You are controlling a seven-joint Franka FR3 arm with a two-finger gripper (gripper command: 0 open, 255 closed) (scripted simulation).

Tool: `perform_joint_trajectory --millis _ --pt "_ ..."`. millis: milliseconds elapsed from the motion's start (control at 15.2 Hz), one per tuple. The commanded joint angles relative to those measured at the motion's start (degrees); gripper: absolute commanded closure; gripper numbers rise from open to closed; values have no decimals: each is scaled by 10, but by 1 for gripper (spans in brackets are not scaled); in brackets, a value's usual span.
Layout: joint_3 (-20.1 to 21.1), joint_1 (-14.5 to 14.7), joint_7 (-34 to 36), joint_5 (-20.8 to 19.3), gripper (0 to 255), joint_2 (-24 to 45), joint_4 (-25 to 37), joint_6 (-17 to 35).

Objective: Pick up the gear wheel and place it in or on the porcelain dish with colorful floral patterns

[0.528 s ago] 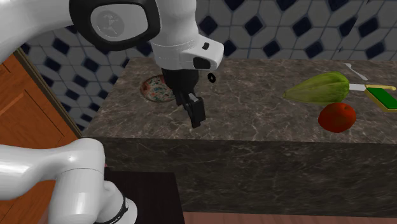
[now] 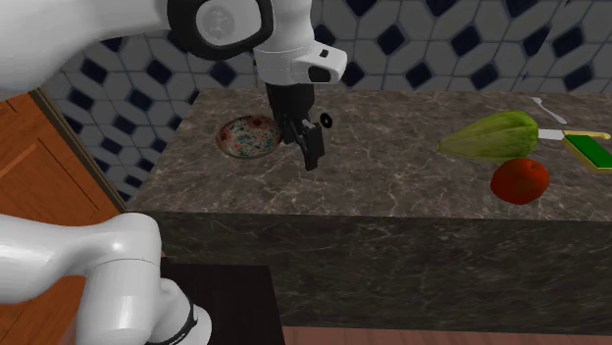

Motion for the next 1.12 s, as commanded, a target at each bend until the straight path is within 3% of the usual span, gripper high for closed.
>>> perform_joint_trajectory --millis 0,594,1056 --pt "29 3 27 3 0 29 9 22" --pt "151 2 151 -33 0 185 104 78" --pt "239 6 271 -127 0 347 222 85"
